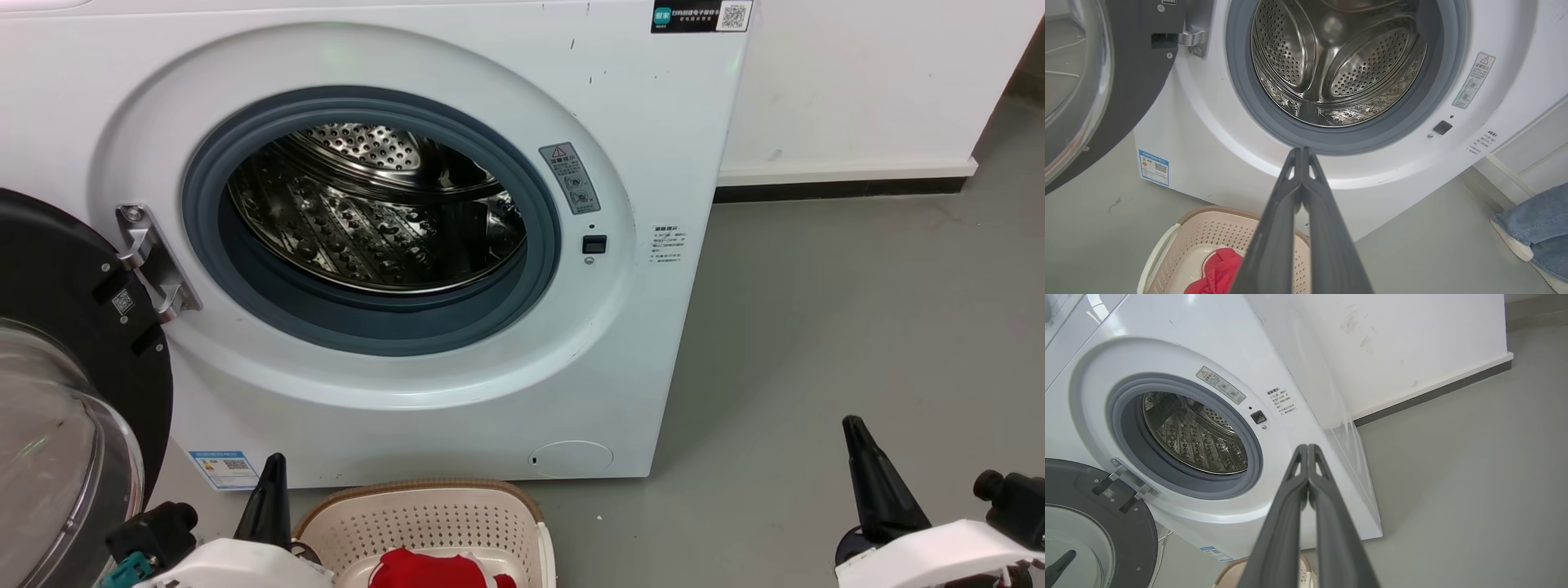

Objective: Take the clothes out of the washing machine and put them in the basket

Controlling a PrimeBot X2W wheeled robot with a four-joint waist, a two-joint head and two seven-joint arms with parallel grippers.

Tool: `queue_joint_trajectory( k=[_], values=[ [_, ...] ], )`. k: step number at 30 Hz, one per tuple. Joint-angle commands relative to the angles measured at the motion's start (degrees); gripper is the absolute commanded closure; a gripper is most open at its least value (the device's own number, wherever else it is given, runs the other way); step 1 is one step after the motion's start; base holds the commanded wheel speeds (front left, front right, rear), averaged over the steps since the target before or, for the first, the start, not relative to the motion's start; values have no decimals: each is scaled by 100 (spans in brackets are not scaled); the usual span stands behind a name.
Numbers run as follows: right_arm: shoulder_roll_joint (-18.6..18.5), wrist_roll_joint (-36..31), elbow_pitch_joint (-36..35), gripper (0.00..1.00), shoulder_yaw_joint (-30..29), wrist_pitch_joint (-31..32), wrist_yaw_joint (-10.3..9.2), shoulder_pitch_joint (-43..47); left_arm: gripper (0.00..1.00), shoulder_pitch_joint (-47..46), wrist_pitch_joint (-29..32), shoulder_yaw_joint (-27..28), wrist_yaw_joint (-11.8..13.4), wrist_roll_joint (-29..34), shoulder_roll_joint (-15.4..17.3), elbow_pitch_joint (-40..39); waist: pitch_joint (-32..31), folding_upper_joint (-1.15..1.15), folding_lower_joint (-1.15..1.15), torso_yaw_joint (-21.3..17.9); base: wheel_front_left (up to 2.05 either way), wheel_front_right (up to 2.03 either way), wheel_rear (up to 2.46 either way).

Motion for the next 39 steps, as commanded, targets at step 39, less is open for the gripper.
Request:
queue_joint_trajectory(
  k=[39],
  values=[
    [-112,3245,649,100,-105,247,-1,-671,100,-572,570,330,-373,-2961,-185,269,107,0,0,62,0,0,0]
  ],
)
